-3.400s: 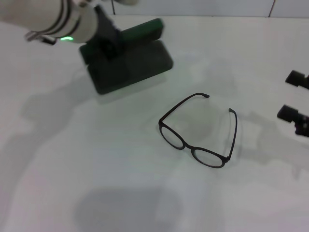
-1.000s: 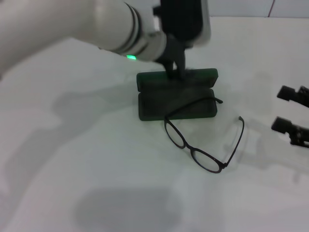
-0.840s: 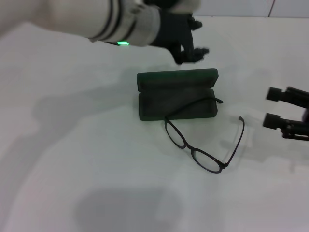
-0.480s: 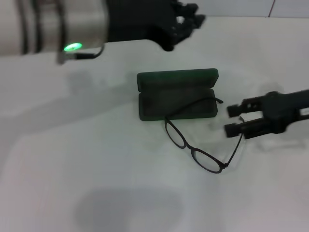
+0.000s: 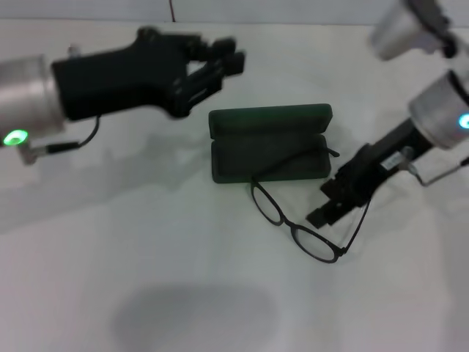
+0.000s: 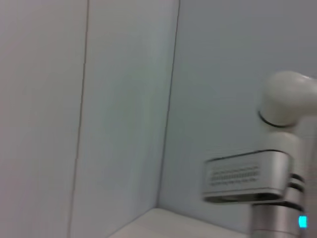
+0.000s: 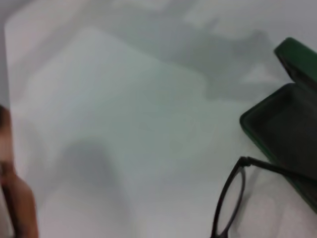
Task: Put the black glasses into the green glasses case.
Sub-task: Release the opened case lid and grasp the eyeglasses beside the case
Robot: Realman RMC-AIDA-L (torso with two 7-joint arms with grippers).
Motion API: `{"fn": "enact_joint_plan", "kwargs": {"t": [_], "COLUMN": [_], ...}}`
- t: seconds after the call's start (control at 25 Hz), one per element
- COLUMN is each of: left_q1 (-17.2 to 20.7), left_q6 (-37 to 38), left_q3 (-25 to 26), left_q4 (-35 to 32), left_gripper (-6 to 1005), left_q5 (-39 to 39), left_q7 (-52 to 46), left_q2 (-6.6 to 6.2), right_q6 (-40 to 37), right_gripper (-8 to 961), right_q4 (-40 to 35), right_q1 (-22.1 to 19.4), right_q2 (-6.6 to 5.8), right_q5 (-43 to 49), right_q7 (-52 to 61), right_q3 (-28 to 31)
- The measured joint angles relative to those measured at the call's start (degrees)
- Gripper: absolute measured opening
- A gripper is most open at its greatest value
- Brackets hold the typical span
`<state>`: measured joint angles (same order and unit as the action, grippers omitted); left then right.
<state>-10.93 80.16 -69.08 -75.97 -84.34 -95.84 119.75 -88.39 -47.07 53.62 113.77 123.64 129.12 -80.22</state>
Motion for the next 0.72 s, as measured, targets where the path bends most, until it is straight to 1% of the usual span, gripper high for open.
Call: {"fn": "enact_joint_plan", "kwargs": {"t": [0.08,0.12,0.16,0.2,0.28,0.32,0.4,0.52,0.6,0.64,0.68,0.72], "left_q1": [0.14,0.14,0.14,0.20,0.37,0.44,0.39,0.25,0.25,0.25,0.39,0.47], "left_q6": [3.72,3.72,3.72,8.14,9.53,10.29,11.10,11.51,11.54,11.54,11.60,11.67], "left_q3": [2.18,2.18,2.18,5.30,6.68,7.38,8.29,8.85,8.89,8.89,8.92,8.94], "left_q4": [3.52,3.52,3.52,8.45,10.15,11.38,13.57,16.91,18.52,18.52,20.17,20.68], "left_gripper": [182,182,182,181,181,181,180,179,179,179,178,178], "left_q5": [1.45,1.45,1.45,2.62,2.72,2.70,2.49,2.37,2.35,2.35,2.33,2.37], "left_q7": [1.95,1.95,1.95,4.90,5.96,6.58,7.59,9.73,11.06,11.06,12.54,12.96], "left_q2": [-0.06,-0.06,-0.06,-0.11,-0.11,-0.14,-0.27,-0.44,-0.51,-0.51,-0.49,-0.48], "right_q6": [-1.07,-1.14,-1.16,-1.11,-1.08,-0.98,-0.83,0.28,0.79,0.79,1.62,2.00], "right_gripper": [722,722,722,722,721,721,721,720,719,719,719,715], "right_q4": [-0.06,0.10,0.23,0.37,0.49,0.93,1.45,3.19,3.88,3.88,4.26,4.31], "right_q1": [2.99,4.29,4.90,5.97,6.77,8.98,10.06,12.54,13.38,13.38,13.98,14.02], "right_q2": [1.73,1.95,2.03,2.05,2.08,2.10,2.15,2.35,2.38,2.38,2.40,2.41], "right_q5": [4.32,4.87,5.11,5.18,5.28,5.43,5.54,5.62,5.35,5.35,4.49,3.90], "right_q7": [1.79,2.92,3.60,4.67,5.71,8.92,10.10,12.88,14.30,14.30,16.23,16.76], "right_q3": [1.62,1.62,1.54,1.22,0.82,-1.18,-2.45,-5.64,-7.42,-7.42,-10.50,-11.90]}}
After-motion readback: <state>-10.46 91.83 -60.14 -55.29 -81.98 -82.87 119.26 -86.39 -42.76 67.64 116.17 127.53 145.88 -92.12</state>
